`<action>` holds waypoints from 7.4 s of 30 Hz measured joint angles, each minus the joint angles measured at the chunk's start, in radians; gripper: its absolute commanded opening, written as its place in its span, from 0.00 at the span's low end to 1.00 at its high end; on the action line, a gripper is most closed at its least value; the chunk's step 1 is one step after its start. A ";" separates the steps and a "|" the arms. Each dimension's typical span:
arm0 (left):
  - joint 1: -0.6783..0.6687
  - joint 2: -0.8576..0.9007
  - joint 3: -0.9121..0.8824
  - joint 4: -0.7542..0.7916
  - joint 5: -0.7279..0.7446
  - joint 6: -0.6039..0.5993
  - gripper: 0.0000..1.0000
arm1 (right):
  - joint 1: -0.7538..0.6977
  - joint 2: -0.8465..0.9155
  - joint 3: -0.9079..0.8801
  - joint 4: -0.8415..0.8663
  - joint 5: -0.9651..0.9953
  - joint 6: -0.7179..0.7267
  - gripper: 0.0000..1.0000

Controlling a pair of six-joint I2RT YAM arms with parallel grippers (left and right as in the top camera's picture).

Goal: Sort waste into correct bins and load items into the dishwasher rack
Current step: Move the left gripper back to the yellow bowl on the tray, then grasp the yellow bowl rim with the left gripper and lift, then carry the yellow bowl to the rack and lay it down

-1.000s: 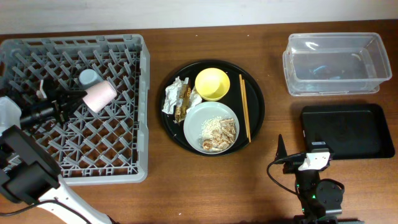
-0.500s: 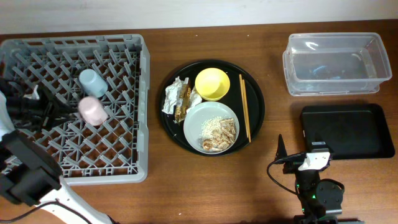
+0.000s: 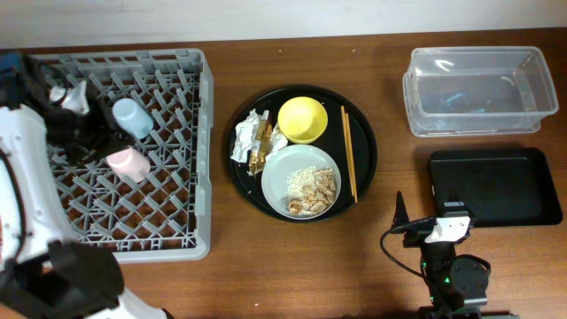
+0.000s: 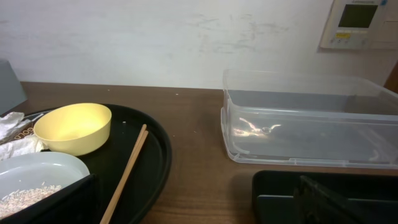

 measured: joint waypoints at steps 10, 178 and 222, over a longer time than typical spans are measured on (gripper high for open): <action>-0.534 -0.145 -0.090 0.205 -0.107 0.079 0.94 | 0.000 0.000 0.000 0.000 0.000 0.000 0.98; 0.532 0.173 -0.261 0.434 1.055 0.264 0.01 | 0.000 0.000 0.000 0.000 0.000 0.000 0.98; 0.298 0.174 -0.269 0.803 0.726 -0.062 0.00 | 0.000 0.000 0.000 0.000 0.000 -0.001 0.98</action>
